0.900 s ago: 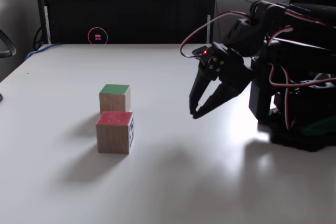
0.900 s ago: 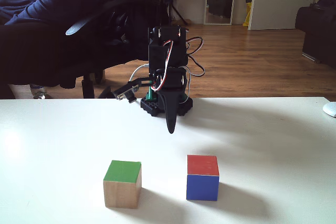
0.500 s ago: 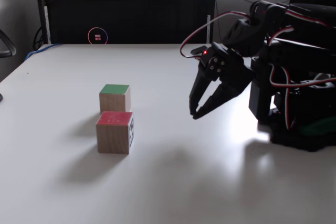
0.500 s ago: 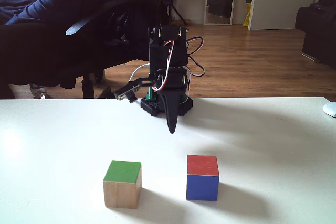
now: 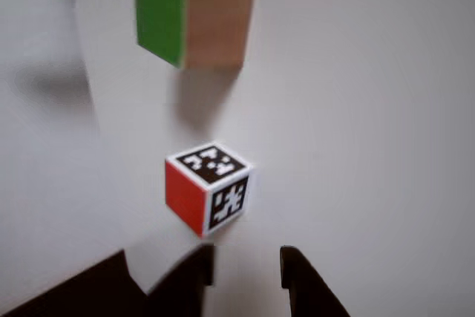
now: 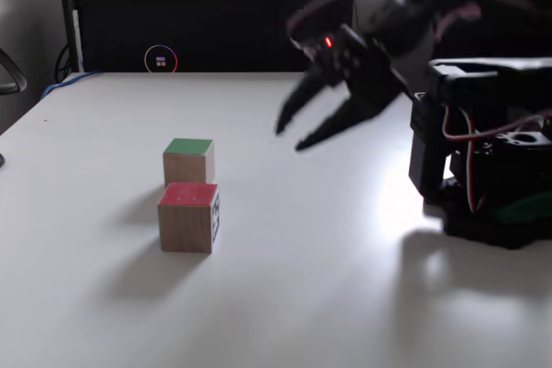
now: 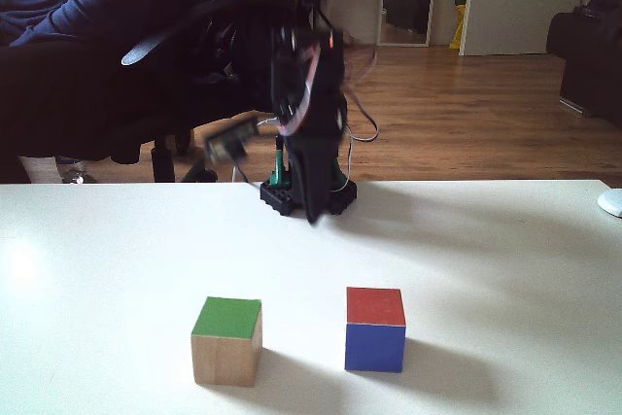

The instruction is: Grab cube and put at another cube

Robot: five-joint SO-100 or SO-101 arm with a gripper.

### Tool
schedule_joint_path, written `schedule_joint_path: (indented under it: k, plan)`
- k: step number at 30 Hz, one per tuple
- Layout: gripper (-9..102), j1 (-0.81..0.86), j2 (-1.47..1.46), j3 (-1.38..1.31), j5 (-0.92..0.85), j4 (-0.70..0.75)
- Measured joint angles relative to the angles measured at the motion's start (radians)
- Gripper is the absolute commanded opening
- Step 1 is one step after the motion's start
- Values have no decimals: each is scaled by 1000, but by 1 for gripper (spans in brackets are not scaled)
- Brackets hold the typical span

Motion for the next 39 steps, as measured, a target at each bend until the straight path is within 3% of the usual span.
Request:
schedule_joint_path:
  k: [7, 16, 39]
  plan:
    - [35, 89, -778, -506, -11, 0]
    - [45, 155, -1216, -864, -31, 109]
    - [45, 212, -1583, -1144, -31, 86]
